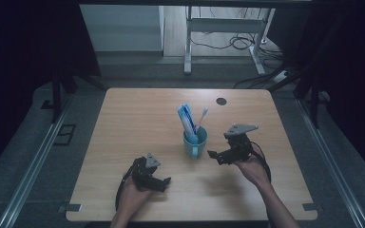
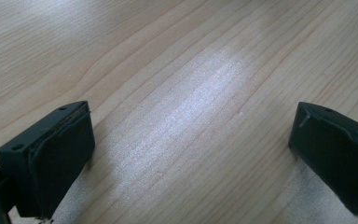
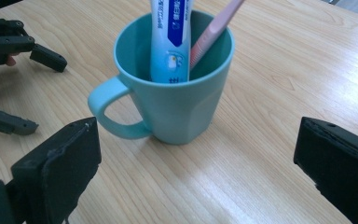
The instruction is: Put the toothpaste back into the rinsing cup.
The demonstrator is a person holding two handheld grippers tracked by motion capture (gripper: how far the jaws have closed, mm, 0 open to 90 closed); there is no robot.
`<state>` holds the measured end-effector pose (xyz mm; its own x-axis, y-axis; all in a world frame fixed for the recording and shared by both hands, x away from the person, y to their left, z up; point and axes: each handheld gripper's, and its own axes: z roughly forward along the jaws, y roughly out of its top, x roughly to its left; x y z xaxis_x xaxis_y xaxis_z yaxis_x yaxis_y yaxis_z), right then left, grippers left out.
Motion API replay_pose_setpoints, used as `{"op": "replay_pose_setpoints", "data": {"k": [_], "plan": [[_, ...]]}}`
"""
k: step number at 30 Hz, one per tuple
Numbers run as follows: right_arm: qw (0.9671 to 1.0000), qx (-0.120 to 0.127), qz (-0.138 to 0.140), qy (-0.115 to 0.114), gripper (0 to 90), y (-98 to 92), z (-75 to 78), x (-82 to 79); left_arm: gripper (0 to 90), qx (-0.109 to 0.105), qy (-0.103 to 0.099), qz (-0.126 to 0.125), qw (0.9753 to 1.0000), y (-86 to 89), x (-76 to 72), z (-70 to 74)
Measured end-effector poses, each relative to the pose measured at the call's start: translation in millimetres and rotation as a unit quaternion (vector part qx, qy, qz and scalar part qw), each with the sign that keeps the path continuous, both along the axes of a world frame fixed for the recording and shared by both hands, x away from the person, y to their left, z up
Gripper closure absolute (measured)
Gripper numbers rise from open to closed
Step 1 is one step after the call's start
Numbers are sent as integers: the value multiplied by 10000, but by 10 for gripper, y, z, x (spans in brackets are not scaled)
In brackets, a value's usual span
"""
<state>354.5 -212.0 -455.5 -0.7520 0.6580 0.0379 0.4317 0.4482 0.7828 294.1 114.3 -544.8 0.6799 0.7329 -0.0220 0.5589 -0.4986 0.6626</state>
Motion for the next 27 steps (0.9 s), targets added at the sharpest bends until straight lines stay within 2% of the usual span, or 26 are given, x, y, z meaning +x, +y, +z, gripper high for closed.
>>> {"op": "replay_pose_setpoints", "data": {"k": [14, 27], "plan": [[9999, -88, -82, -35, 0, -195, -68, -118, 2, -4, 1, 3, 10000, -1, 0, 0], [9996, -92, -270, -6, 0, -412, -243, -247, 4, -6, 11, 17, 10000, -1, -5, 1]]}}
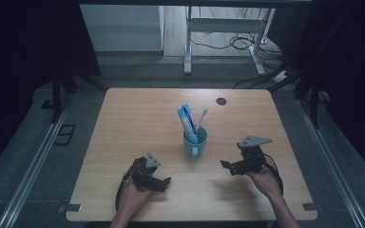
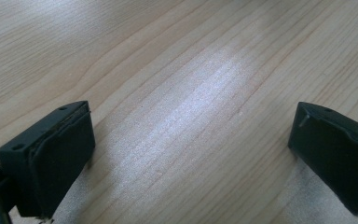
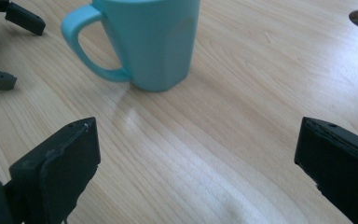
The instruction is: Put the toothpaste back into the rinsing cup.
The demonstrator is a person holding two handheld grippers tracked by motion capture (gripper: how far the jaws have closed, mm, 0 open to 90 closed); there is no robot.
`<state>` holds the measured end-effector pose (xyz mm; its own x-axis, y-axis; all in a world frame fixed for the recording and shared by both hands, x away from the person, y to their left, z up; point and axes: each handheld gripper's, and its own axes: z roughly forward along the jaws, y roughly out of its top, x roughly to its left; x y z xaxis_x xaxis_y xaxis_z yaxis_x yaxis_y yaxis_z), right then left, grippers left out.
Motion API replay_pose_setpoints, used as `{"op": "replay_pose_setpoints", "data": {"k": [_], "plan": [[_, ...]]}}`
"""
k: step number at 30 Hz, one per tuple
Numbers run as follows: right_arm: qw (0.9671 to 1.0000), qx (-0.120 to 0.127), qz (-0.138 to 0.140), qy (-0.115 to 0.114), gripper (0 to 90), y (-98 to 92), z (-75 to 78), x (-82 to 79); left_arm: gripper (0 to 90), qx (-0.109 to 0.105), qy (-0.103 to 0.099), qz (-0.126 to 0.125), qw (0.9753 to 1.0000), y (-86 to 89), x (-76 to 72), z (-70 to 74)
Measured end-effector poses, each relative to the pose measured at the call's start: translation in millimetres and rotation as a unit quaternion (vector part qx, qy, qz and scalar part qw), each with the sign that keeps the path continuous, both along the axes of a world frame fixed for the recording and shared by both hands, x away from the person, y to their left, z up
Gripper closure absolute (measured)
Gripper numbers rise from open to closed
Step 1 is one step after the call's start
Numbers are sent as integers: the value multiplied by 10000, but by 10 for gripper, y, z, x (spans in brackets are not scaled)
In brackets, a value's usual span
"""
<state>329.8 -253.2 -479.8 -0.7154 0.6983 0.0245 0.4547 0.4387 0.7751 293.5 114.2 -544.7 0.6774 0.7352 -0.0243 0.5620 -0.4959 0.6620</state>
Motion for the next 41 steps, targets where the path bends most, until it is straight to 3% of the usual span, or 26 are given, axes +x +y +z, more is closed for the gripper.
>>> {"op": "replay_pose_setpoints", "data": {"k": [14, 29, 34, 41], "plan": [[9999, 16, -157, 13, 10, -173, -271, -130, 4, -5, 5, 11, 10000, -1, -2, 0], [9992, -273, -136, 252, 10, -184, -572, -168, 5, -5, 1, 12, 10000, -1, -3, 0], [9985, -441, -133, 286, 22, -183, -633, -160, 5, 1, -3, 5, 10000, 0, -2, 0], [9987, -421, -103, 274, 40, -189, -632, -167, 5, 2, -3, 4, 10000, -1, -2, 0]]}}
